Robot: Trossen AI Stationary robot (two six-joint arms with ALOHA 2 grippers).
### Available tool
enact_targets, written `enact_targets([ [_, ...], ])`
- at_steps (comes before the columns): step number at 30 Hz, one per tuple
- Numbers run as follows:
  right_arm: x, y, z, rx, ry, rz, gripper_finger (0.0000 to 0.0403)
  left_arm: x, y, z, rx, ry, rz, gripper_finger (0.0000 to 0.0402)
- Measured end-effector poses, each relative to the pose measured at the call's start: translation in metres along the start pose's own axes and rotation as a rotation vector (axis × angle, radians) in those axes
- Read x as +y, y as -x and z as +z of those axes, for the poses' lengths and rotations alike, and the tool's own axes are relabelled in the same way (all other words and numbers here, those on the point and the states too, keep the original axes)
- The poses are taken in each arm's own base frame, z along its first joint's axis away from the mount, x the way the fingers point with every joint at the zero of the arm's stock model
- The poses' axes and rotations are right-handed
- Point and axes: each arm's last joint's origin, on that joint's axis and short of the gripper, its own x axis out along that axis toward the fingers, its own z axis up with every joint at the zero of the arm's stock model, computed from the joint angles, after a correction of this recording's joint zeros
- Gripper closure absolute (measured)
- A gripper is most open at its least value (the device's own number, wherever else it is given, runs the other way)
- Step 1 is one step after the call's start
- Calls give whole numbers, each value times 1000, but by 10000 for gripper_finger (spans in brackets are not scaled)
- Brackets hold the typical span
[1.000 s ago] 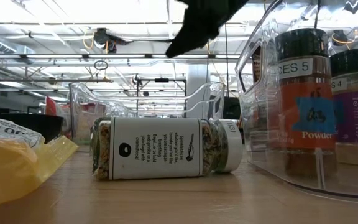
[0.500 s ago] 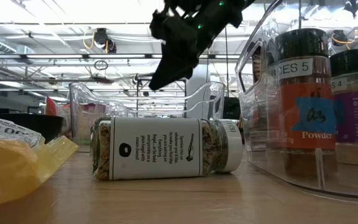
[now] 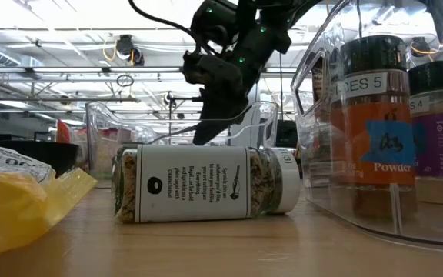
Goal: Pick & Place Food Item
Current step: Put the blue spoon into the middle transparent bin, then put the light blue noodle pack into the top transparent bin
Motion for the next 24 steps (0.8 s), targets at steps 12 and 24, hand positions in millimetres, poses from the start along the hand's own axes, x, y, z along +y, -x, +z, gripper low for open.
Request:
enact_targets([
  [12,-1,0,1,-5,1,3,348,3,0,-6,49,-4,24,252],
  [24,1,21,14,-116,-17,16,233,2,1,-6,52,-4,15,252],
])
